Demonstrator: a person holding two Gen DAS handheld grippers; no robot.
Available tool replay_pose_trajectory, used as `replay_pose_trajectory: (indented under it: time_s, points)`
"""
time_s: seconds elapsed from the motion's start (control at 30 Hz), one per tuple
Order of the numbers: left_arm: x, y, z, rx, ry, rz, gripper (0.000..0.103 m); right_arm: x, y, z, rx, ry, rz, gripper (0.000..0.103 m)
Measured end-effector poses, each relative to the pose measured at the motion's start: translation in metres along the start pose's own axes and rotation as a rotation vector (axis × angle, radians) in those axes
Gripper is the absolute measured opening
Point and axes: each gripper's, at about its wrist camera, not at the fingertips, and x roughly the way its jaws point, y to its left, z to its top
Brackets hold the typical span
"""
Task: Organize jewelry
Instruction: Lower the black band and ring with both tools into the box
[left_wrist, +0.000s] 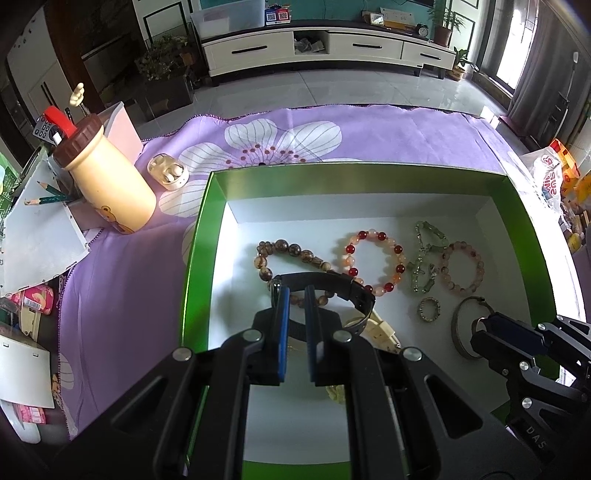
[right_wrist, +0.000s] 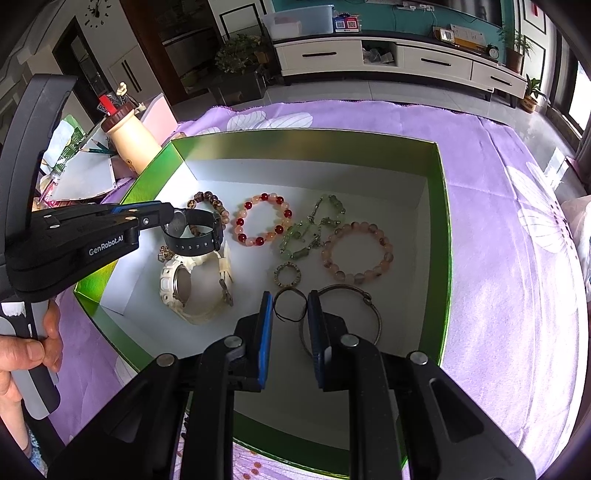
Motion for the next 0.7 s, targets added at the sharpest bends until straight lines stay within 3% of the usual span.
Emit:
replay_pose_trajectory:
  time_s: [0.57,0.7]
  points:
    - [-0.0058,-0.0073,0.0012,0.018,-0.007,-0.005,0.013,-0.0007,-0.0005,0.0023,0.01,0.001,-0.004,0.019]
    - [-0.0081,-0.0083,0.0007,0.021,-0.014,-0.003,0.022,-0.0011,-0.0011,0.0026,0.014,-0.001,-0.007,0.019]
